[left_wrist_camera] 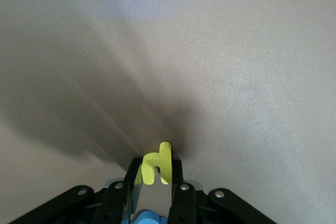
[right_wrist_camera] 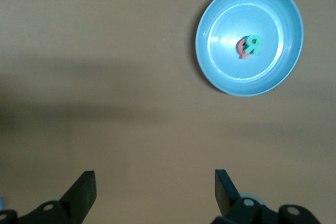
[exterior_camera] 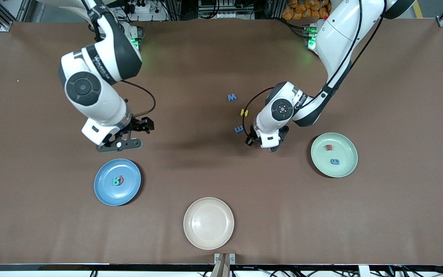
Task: Sort uppercase to blue plate, lowercase to green plate
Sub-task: 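Put the yellow h on the green plate while the right gripper reaches the H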
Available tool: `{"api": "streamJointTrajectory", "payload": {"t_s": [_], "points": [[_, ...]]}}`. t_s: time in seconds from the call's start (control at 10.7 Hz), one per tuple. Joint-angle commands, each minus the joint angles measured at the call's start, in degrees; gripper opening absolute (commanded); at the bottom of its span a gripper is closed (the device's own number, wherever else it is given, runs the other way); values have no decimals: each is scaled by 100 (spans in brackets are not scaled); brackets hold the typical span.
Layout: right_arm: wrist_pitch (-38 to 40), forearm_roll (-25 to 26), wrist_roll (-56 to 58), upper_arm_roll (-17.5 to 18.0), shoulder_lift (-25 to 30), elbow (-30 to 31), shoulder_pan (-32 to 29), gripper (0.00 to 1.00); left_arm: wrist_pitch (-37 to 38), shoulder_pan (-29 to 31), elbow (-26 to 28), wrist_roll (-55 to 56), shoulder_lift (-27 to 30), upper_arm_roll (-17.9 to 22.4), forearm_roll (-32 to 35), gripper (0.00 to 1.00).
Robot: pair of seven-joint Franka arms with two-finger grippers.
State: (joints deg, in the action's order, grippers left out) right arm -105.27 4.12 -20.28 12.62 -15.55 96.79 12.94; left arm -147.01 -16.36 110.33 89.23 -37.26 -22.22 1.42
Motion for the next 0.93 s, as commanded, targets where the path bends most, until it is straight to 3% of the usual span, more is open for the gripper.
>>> {"api": "streamJointTrajectory", "payload": {"t_s": [0.0,0.19,0.65,0.84], "points": [[33,-43,-615,337,149,165,-19,100,380,36,-11,-395,192,69,157,5],[7,-43,-1159,548,97,165,137,100,969,176,-134,-1000,411,77,157,0],[-308,-43,-2626,558,-175,165,1279,100,2411,773,-336,-2924,982,86,165,0],[-895,27,-3557,558,-526,165,1806,100,2868,1054,-319,-3402,1115,77,916,0]]}}
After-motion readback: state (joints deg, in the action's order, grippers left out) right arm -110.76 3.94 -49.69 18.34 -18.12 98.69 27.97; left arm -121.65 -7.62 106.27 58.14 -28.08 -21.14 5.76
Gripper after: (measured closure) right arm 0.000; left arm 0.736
